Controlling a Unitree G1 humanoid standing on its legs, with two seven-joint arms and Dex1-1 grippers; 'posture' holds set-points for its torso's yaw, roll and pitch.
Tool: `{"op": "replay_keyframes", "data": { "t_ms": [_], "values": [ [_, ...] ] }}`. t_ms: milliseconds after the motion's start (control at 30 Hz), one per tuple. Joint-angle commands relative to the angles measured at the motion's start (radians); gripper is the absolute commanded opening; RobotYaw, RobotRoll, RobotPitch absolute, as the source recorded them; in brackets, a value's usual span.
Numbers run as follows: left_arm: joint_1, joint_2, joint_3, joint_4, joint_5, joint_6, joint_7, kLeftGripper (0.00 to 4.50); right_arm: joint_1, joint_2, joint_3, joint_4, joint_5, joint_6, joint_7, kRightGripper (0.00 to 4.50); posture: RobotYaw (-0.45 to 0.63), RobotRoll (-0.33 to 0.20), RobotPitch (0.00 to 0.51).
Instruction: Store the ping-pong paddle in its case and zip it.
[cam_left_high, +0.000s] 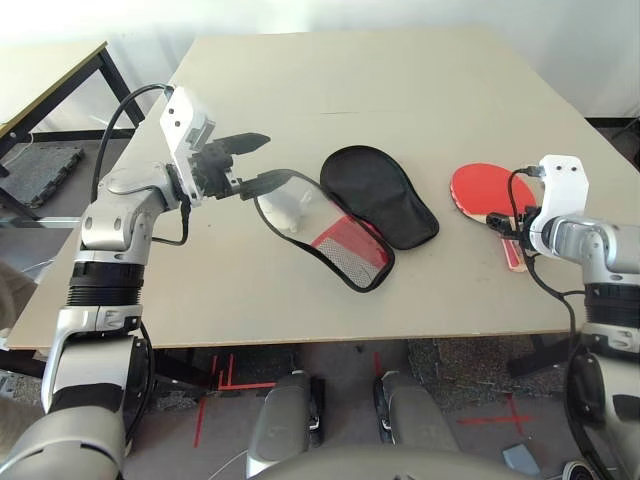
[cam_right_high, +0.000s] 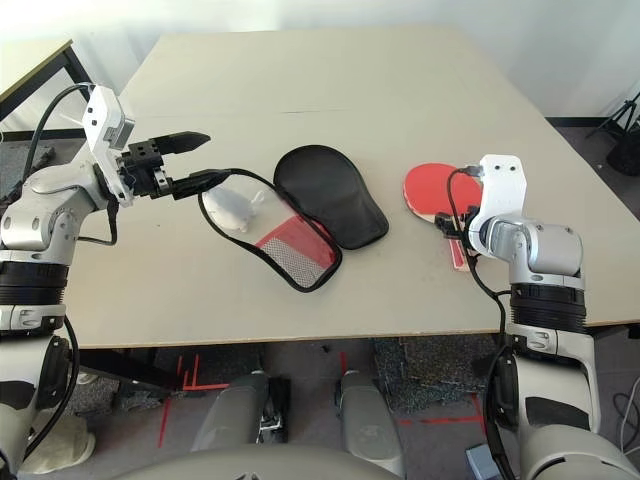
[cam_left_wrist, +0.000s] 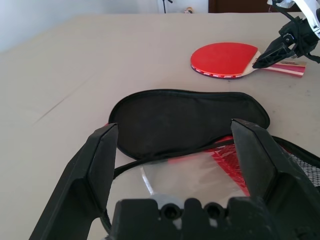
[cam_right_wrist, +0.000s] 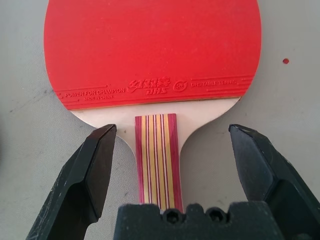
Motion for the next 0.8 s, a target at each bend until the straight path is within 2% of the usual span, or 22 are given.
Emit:
{"op": "replay_keyframes", "data": {
  "t_ms": [33, 67, 267, 800],
  "values": [
    [0.003, -0.004, -0.016, -0.029, -0.009, 0.017, -0.013, 4.5, 0.023, 0.025, -0.004, 0.007, -0.002, 0.024, -0.013, 4.1, 0.0, 0.0, 0.089],
    [0.006, -0.004, -0.017, -0.031, -0.009, 0.019, -0.014, 4.5, 0.022, 0.033, -0.013, 0.006, -0.001, 0.021, -0.018, 3.89, 0.0, 0.0, 0.09],
    [0.024, 0.004, -0.016, -0.043, -0.009, 0.029, -0.021, 4.5, 0.013, 0.045, -0.01, 0.015, 0.0, 0.045, -0.012, 1.83, 0.02, 0.0, 0.097],
    [0.041, 0.008, -0.01, -0.053, -0.009, 0.034, -0.012, 4.5, 0.012, 0.05, -0.027, -0.083, 0.004, 0.127, -0.02, 1.8, 0.01, 0.0, 0.113]
  ]
}}
